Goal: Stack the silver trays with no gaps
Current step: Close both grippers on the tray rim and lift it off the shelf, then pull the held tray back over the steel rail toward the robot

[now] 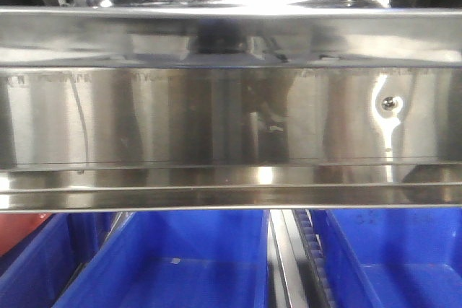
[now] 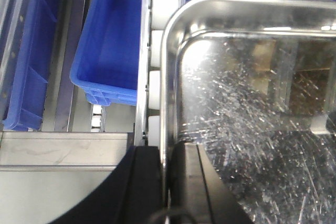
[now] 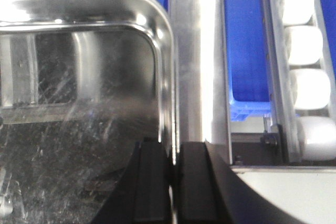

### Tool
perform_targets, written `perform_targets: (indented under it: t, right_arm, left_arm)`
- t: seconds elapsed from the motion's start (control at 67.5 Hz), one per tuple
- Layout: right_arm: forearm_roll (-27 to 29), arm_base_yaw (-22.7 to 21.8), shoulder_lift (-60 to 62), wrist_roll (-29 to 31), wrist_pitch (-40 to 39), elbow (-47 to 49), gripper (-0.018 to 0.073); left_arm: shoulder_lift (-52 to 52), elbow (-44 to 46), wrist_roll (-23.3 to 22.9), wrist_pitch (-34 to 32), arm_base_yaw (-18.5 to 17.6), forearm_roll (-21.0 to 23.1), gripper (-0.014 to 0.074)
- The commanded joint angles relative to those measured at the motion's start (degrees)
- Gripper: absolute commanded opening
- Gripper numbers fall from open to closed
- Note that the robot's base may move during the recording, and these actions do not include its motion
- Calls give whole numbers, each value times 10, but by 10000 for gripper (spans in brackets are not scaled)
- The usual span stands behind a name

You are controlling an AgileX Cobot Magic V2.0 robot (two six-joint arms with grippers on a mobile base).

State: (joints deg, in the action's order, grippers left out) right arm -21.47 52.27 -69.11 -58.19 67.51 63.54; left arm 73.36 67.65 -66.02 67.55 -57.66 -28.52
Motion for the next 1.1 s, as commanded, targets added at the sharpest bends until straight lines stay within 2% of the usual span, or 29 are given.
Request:
perform_targets:
  t: [0.0, 0.207, 0.918, 1.081]
  right_arm:
    - [-9, 6, 5, 1, -21, 3, -19]
    - [-11, 4, 5, 1, -35, 3, -19]
    - [-11, 4, 5, 1, -36, 3, -19]
    - [-11, 4, 5, 1, -36, 3, -19]
  left_arm:
    - [-5, 0, 0, -25, -8, -3, -10]
    - [-5, 0, 35, -25, -8, 8, -10]
    - [-5, 0, 42, -26, -8, 9, -10]
    - [-5, 0, 42, -26, -8, -13, -10]
